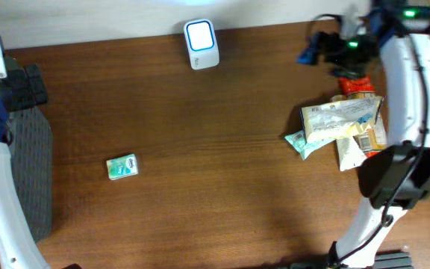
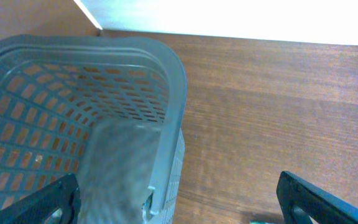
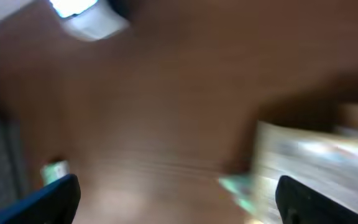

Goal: Scan the item barcode

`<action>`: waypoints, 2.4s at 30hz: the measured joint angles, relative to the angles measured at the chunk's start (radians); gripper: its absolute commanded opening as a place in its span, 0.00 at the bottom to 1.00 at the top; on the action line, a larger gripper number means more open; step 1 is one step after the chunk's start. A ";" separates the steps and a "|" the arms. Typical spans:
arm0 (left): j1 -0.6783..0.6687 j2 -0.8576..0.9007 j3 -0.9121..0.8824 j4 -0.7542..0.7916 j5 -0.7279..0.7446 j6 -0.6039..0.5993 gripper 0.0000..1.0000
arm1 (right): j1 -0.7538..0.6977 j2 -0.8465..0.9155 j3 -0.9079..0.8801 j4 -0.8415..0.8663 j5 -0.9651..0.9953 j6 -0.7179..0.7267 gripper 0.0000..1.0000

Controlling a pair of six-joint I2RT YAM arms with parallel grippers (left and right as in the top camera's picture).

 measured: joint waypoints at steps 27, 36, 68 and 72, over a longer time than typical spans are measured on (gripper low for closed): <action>0.000 0.000 0.000 0.000 0.000 0.000 0.99 | 1.015 0.461 -0.015 0.501 0.225 0.291 0.33; 0.000 0.000 0.000 0.000 0.000 0.000 0.99 | 0.964 0.505 -0.014 0.546 0.026 0.262 0.04; 0.000 0.000 0.000 0.000 0.000 0.000 0.99 | 0.836 0.486 0.315 0.148 0.200 -0.760 0.04; 0.000 0.000 0.000 0.000 0.000 0.000 0.99 | 0.839 0.486 0.221 0.253 0.096 -0.140 0.04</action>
